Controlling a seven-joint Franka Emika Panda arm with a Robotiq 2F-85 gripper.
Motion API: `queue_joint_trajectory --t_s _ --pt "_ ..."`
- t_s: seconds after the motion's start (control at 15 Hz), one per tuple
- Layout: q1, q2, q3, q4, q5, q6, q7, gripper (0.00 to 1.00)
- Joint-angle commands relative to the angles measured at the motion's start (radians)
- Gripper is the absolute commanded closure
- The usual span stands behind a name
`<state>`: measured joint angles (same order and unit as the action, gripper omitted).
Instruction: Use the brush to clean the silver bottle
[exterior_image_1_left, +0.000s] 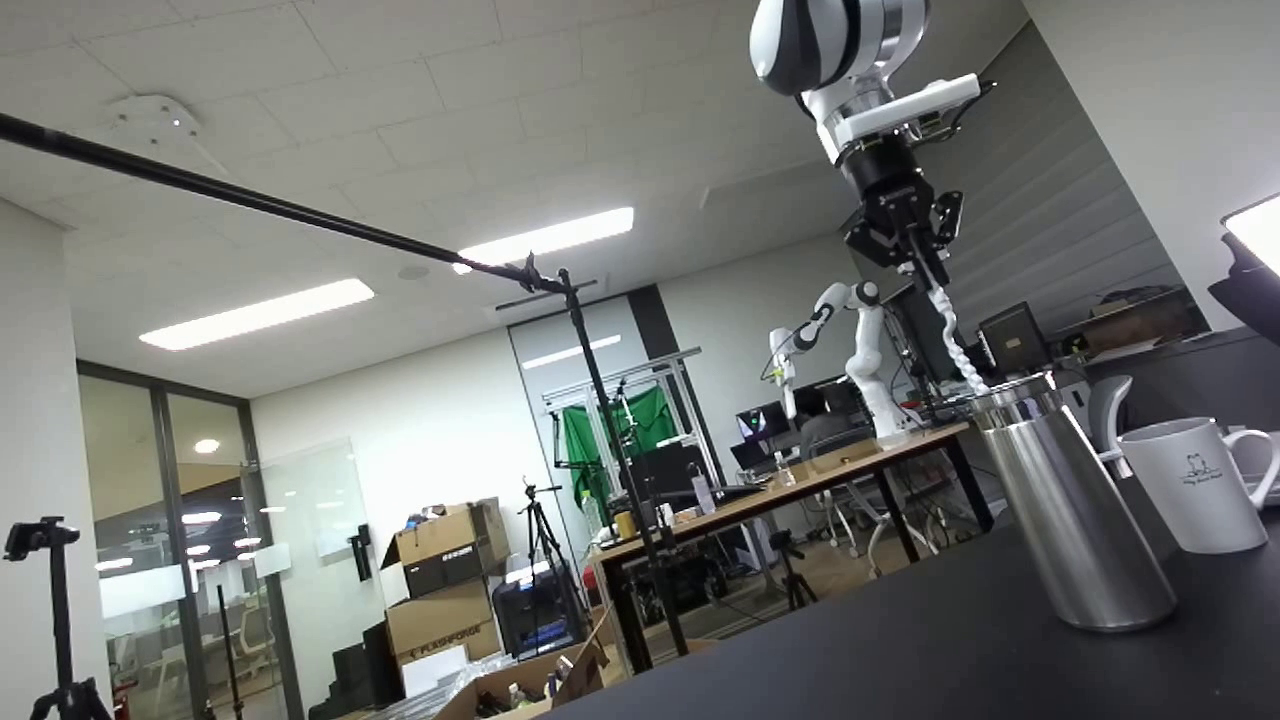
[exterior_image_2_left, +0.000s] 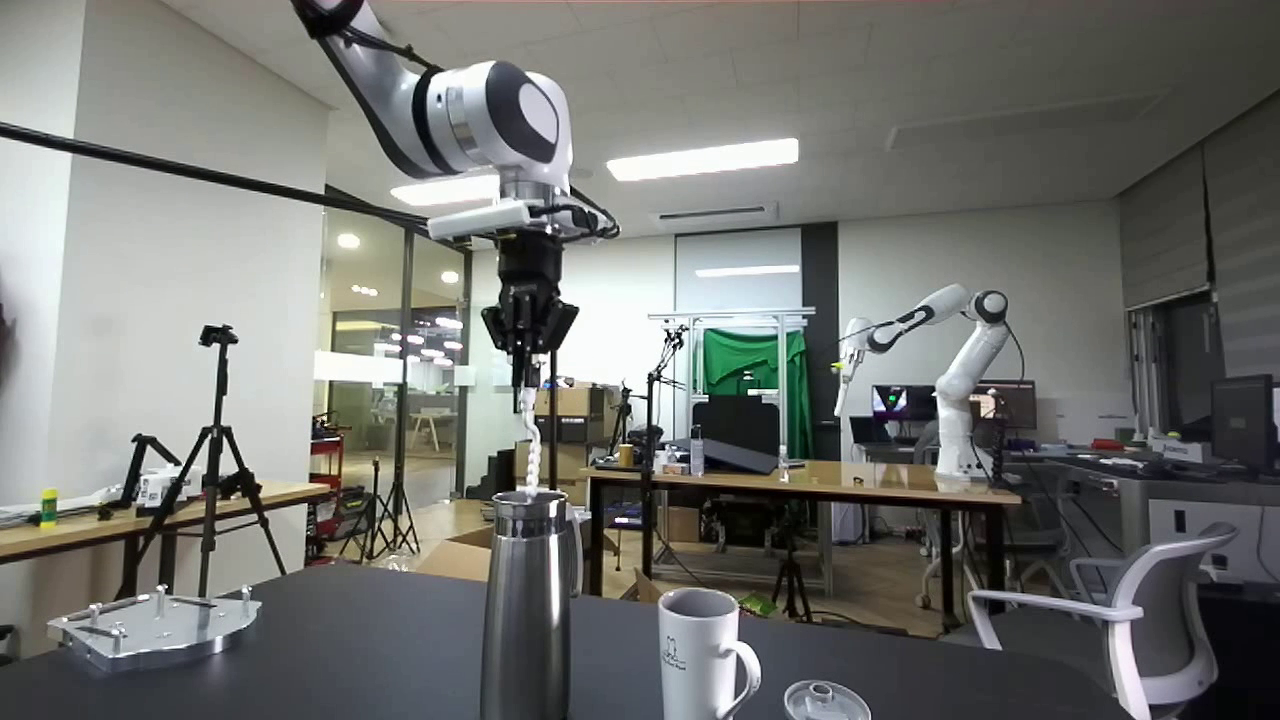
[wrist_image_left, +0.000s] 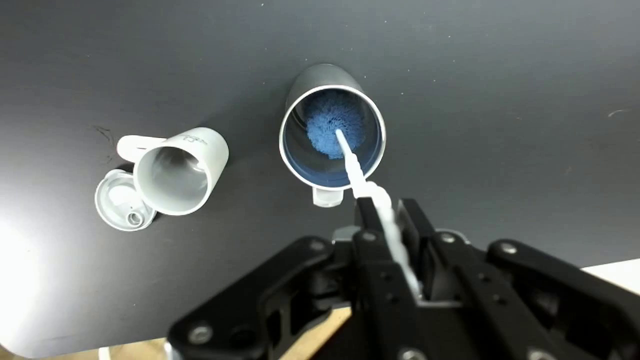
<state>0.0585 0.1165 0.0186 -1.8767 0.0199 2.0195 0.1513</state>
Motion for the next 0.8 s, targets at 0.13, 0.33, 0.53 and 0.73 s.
queue_joint_trajectory --t_s 0.13,0.33,0.53,0.73 --pt "-0.009 0.071 -0.001 -0.074 -0.007 0.047 0.005 0.96" --pt "-0.005 0.145 -0.002 -0.081 -0.008 0.07 0.012 0.96" --pt "0.002 0.095 0.003 -0.043 -0.008 0.047 0.007 0.96" --pt "0.01 0.021 0.006 -0.034 -0.023 0.001 0.012 0.96"
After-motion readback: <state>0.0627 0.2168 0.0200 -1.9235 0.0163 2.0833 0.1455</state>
